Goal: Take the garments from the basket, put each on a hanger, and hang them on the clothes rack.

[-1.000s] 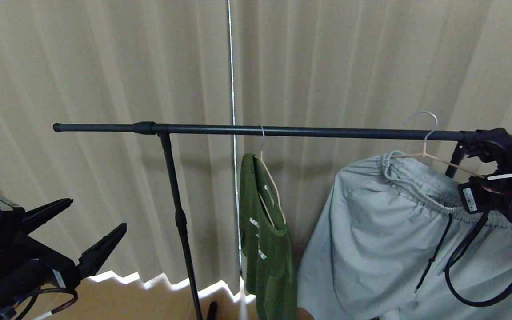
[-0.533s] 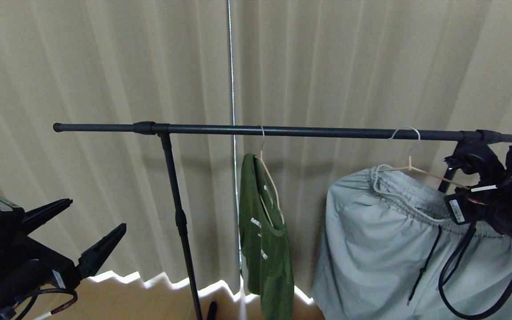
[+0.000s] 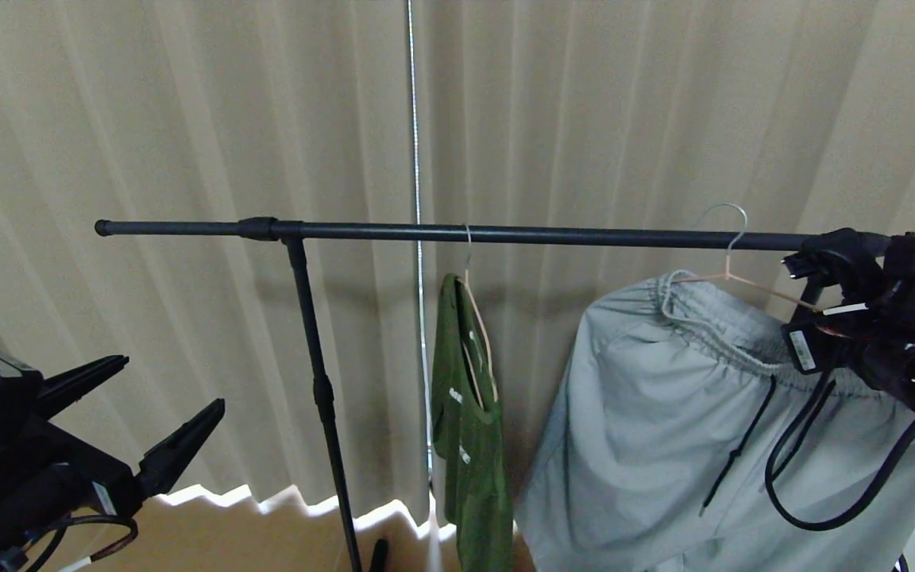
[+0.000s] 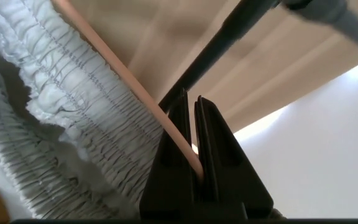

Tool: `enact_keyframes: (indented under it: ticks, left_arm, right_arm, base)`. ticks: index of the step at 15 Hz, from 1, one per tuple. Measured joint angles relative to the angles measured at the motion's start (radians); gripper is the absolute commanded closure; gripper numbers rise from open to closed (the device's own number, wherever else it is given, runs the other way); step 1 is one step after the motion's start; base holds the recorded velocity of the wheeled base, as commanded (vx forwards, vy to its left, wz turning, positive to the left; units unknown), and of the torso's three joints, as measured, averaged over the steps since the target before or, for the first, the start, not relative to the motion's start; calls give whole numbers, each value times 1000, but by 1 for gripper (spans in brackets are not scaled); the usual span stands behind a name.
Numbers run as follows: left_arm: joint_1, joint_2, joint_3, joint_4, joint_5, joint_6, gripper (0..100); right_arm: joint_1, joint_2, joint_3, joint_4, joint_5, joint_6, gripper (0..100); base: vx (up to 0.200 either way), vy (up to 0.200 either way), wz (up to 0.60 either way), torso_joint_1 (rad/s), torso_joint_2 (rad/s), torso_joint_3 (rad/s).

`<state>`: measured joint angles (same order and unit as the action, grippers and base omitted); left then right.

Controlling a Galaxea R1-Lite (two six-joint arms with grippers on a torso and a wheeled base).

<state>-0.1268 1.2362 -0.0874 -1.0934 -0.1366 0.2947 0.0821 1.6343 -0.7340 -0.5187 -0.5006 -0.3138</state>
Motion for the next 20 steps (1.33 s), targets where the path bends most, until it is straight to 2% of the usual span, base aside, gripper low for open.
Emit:
enact_keyframes:
  ticks: [9,10,14,16,19,20]
  left_arm:
    - [1,0,0,1,0,0,0]
    - [2,0,0,1,0,0,0]
    - [7,-3,16,1,2,-4,0]
    - [23,-6,21,0,3,-4,0]
    - [40,-8,24,-1,5,-14,0]
    - [42,-9,33,-2,5,-61,0]
  right_arm:
    - [74,39,76,-73,-6,6,100]
    - [81,39,80,-73,-6,6,0]
    - [102,29,135,-124,8,39,0]
    - [125,16,190,-207,30,80,0]
    - [146,-6,302,-386,129,107,0]
    - [147,-11,341,-466,163,109,0]
  base:
    - [0,0,0,0,0,0]
    - [0,0,0,0,0,0]
    - [0,0,0,0,0,0]
    - [0,0,0,0,0,0]
    - [0,0,0,0,0,0]
    - [0,0,0,0,0,0]
